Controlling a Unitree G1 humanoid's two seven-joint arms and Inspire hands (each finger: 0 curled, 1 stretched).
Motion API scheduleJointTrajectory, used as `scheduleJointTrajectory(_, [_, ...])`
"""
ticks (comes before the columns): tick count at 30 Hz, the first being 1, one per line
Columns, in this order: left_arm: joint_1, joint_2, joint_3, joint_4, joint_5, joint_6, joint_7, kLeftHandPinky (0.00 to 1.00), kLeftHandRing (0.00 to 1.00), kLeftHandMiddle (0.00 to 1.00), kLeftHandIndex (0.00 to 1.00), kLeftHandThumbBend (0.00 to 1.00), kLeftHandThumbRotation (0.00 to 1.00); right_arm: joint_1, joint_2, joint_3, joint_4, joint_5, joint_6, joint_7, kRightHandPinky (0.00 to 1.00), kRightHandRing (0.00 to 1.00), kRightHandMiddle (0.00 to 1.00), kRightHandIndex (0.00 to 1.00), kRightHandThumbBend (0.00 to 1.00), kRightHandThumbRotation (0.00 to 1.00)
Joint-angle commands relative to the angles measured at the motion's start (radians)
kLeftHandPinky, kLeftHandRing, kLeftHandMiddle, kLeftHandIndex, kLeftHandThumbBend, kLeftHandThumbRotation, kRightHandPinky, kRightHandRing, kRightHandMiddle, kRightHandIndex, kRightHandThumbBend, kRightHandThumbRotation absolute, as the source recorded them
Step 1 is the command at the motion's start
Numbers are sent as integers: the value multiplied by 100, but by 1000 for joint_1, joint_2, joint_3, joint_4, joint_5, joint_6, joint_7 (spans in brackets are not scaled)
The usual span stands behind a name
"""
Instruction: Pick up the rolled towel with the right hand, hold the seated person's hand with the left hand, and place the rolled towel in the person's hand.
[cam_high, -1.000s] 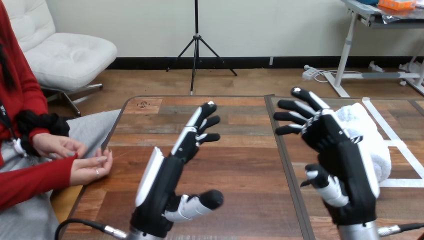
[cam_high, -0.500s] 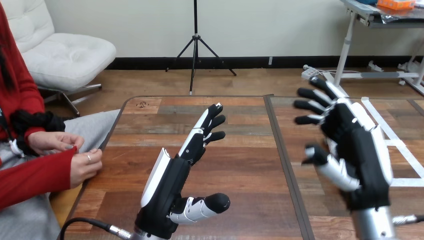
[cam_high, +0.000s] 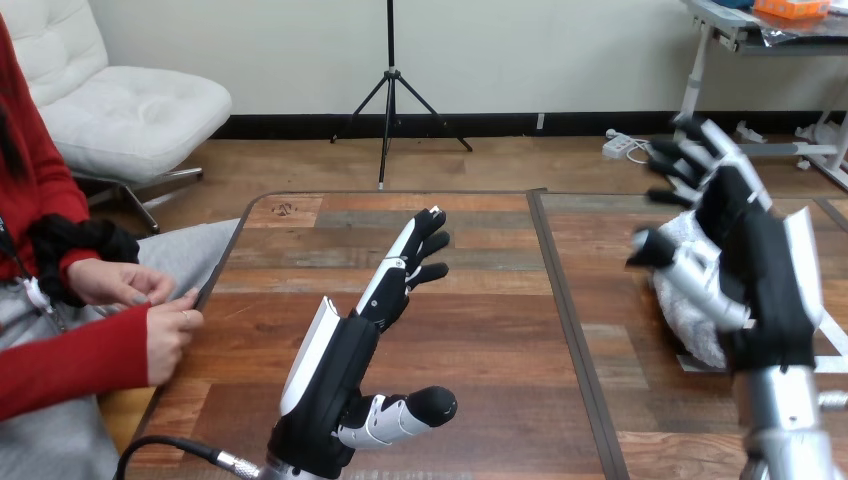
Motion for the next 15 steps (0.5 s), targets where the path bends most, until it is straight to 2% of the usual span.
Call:
scheduleJointTrajectory(1, [-25, -2, 7, -44, -7, -3, 10, 83, 92, 96, 97, 100, 87, -127, -38, -18, -53, -40, 63, -47, 79, 84, 84, 89, 100, 60])
scheduleJointTrajectory(3, [-23, -3, 12, -45, 5, -5, 17, 83, 91, 96, 96, 100, 87, -144, -55, -20, -55, -88, 95, -78, 80, 85, 85, 90, 100, 60])
scheduleJointTrajectory(6, [-22, -2, 19, -46, 24, -7, 26, 82, 91, 95, 96, 100, 89, -164, -74, -21, -58, -134, 138, -109, 81, 86, 85, 91, 100, 61])
scheduleJointTrajectory(15, [-20, 3, 5, -38, 5, -11, 17, 82, 92, 96, 96, 100, 89, -235, -119, -19, -52, -195, 259, -156, 83, 88, 87, 92, 100, 60])
